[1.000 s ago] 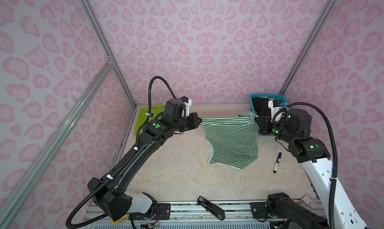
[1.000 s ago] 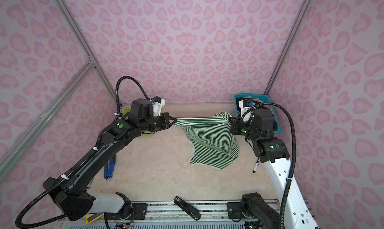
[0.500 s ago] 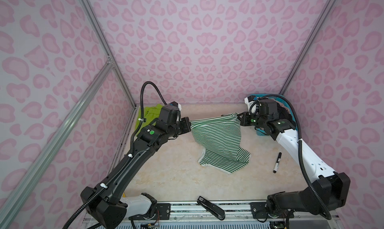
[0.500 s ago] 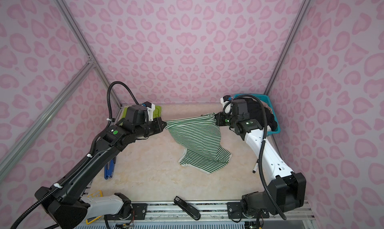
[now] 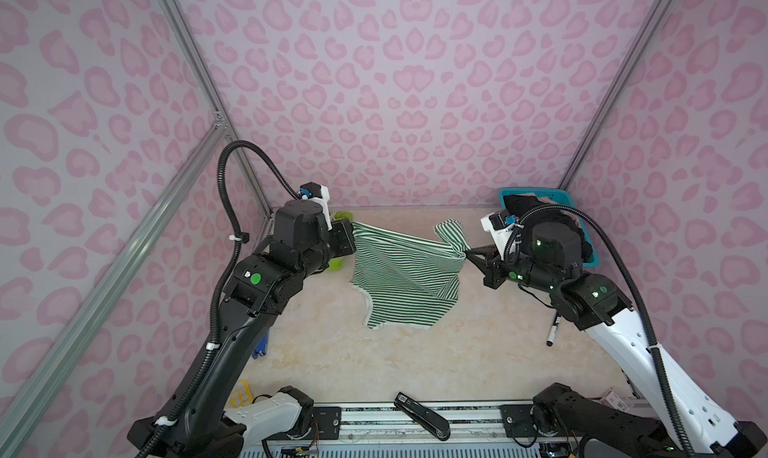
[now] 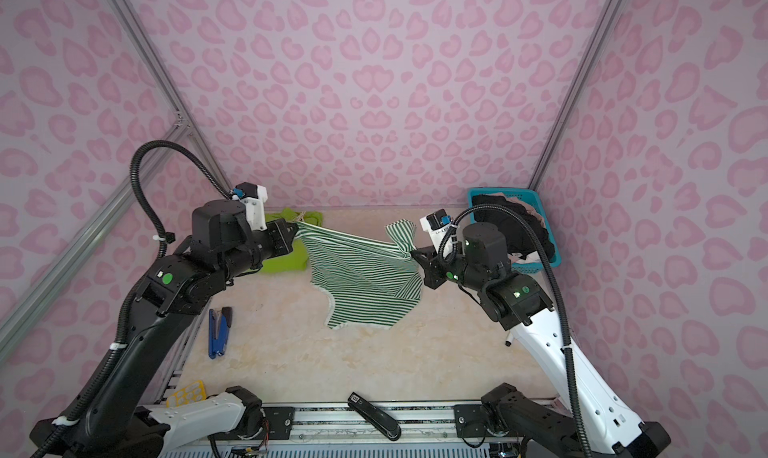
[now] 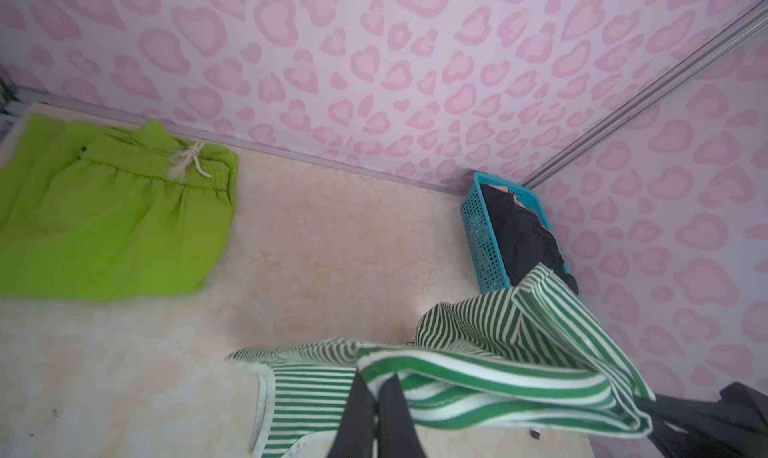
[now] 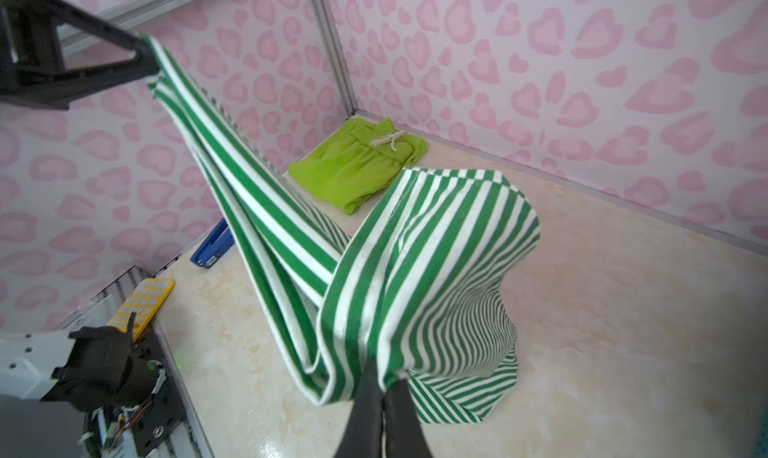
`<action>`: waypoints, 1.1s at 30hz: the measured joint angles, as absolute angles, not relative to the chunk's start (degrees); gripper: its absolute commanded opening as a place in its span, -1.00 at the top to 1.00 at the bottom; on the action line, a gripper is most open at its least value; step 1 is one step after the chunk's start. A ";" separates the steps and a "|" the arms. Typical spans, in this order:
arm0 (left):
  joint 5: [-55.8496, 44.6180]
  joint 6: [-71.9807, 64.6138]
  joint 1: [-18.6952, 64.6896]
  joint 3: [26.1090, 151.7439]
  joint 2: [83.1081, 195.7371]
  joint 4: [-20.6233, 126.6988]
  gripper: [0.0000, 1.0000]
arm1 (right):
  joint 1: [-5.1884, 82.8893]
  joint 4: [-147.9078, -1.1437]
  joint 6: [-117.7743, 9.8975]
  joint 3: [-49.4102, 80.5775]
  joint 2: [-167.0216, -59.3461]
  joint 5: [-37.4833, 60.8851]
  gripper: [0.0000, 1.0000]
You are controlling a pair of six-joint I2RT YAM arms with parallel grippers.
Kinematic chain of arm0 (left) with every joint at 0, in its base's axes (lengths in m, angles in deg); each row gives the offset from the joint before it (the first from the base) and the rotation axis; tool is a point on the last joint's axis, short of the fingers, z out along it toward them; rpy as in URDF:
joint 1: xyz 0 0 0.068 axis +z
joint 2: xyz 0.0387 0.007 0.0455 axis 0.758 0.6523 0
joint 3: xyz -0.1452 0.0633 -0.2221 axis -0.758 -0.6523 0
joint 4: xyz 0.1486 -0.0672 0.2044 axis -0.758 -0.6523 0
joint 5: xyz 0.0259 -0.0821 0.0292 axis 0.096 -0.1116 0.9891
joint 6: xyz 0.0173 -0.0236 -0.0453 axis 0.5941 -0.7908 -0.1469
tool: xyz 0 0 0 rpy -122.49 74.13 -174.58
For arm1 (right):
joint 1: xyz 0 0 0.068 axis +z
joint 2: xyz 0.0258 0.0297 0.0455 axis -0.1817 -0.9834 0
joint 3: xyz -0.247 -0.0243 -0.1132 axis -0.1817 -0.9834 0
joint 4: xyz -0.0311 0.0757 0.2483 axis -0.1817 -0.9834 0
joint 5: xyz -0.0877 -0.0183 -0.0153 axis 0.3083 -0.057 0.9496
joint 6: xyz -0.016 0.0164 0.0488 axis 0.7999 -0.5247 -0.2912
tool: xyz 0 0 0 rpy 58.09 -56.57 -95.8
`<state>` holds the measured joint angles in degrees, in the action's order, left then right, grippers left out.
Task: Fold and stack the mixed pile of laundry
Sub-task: 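Lift the shirt with both grippers and shake it out in the air, then lower the shirt flat onto the table with both grippers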
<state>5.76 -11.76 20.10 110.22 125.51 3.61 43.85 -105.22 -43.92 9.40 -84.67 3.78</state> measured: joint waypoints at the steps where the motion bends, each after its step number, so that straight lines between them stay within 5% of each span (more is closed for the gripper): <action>1: 6.41 -10.74 20.23 112.45 126.91 3.26 0.95 | 45.60 -105.22 -43.94 9.20 -84.41 4.04 1.00; 14: -6.90 -6.19 20.42 146.57 175.17 6.78 0.94 | 48.49 -105.09 -54.35 3.78 -83.97 30.94 1.00; 16: -8.32 -6.72 20.18 153.85 183.36 6.34 0.61 | 45.73 -105.00 -56.34 1.88 -84.87 33.33 1.00; 18: -7.84 -7.48 20.03 161.19 190.38 5.42 -0.01 | 42.00 -105.24 -58.33 -0.20 -86.46 33.74 0.90; 21: -3.99 -8.49 20.47 165.43 195.08 4.90 -0.35 | 36.77 -107.41 -60.77 -1.64 -89.78 33.72 0.40; 26: 1.78 -7.98 20.75 150.83 188.52 6.08 -0.38 | 33.95 -111.30 -57.93 -0.06 -93.43 32.43 -0.27; 33: 3.66 -10.08 20.71 105.54 164.30 9.09 -0.20 | 30.65 -114.69 -52.05 0.83 -98.88 27.18 -0.34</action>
<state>3.66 -10.08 20.71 105.54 164.30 9.09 30.65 -114.69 -52.05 0.83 -98.88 27.18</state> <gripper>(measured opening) 0.617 0.669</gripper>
